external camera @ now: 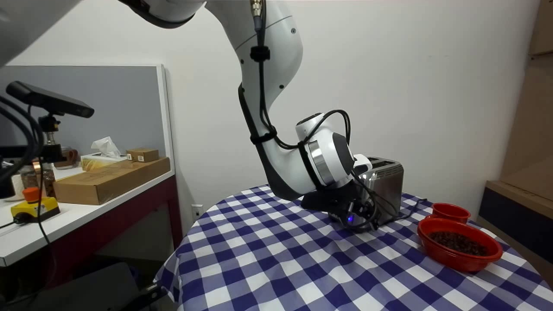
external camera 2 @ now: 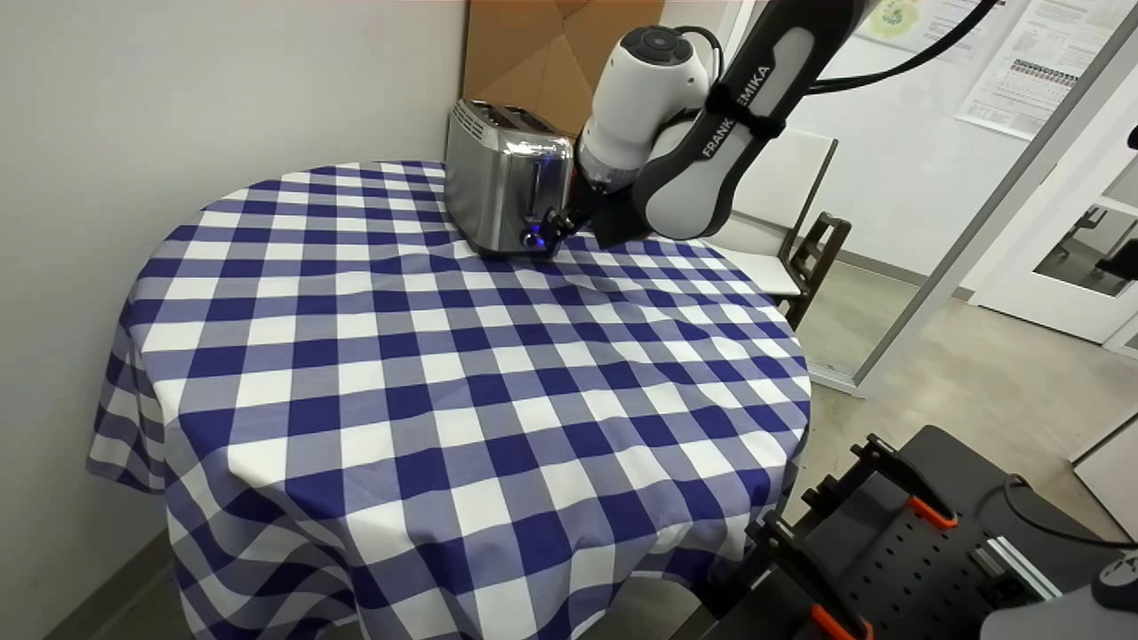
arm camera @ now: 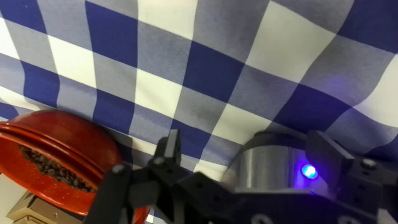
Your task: Press the button on the toaster
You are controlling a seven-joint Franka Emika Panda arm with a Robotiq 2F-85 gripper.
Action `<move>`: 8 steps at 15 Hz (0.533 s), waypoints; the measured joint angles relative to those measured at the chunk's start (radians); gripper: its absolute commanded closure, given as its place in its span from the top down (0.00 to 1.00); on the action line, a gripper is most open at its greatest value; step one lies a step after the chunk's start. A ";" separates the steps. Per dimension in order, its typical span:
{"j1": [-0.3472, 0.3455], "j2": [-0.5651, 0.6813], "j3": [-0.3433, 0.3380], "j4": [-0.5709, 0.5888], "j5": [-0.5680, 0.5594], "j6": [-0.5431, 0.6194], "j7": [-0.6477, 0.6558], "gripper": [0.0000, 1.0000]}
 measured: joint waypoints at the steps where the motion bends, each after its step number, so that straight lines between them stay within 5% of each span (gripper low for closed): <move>1: 0.005 0.000 -0.005 0.000 0.000 0.007 0.003 1.00; 8: 0.133 0.035 -0.152 0.002 0.000 0.094 0.044 1.00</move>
